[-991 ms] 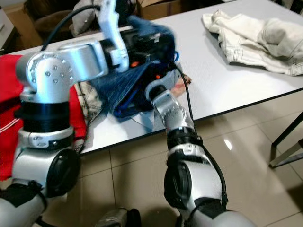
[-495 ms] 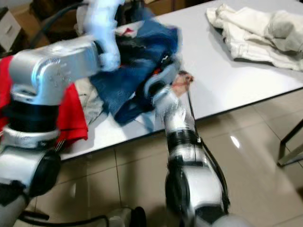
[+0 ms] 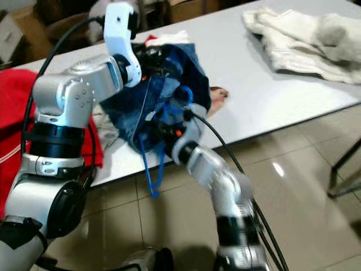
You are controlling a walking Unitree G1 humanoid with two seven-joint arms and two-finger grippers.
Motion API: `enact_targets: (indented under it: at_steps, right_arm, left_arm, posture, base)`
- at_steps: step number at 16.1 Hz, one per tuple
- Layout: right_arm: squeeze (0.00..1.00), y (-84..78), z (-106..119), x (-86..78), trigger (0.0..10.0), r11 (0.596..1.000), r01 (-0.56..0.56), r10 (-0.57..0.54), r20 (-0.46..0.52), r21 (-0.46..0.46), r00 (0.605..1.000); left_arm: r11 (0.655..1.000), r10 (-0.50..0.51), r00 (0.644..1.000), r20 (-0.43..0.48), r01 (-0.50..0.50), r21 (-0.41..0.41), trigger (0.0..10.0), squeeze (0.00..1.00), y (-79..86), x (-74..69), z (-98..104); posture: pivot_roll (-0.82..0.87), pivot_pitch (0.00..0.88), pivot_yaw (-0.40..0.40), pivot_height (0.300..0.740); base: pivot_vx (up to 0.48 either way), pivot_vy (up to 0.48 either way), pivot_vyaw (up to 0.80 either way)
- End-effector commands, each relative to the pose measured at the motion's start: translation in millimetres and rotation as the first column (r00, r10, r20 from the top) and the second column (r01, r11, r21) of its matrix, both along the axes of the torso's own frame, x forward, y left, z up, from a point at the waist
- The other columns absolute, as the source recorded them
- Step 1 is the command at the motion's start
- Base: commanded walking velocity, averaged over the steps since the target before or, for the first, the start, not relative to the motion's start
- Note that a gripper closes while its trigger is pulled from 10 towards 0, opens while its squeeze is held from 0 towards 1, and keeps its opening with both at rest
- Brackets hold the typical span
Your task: Hang hanger
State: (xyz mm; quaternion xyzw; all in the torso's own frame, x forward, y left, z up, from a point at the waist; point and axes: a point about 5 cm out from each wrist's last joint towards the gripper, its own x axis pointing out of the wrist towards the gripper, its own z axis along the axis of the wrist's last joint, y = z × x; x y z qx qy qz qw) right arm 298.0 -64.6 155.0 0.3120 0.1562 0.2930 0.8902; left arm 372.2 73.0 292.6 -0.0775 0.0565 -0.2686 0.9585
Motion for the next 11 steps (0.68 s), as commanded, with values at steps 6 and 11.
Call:
enact_targets:
  at_steps: [6,11]
  right_arm:
    - [0.0,-21.4,12.5,6.5,10.0,0.964,0.163,-0.139,-0.122,0.21,0.983]
    - [0.0,-29.3,32.0,43.9,10.0,0.953,0.18,-0.156,-0.113,0.244,0.981]
  left_arm:
    - [0.987,0.037,0.996,0.076,-0.048,0.155,0.0,0.0,28.2,-5.5,-14.4]
    - [0.957,0.087,0.994,0.063,-0.101,0.272,0.0,0.0,63.8,-18.3,-25.8]
  posture:
    - [-0.11,0.065,0.163,0.74]
    - [-0.07,0.062,0.096,0.74]
  base:
    - [0.0,0.0,0.0]
    - [0.0,0.0,0.0]
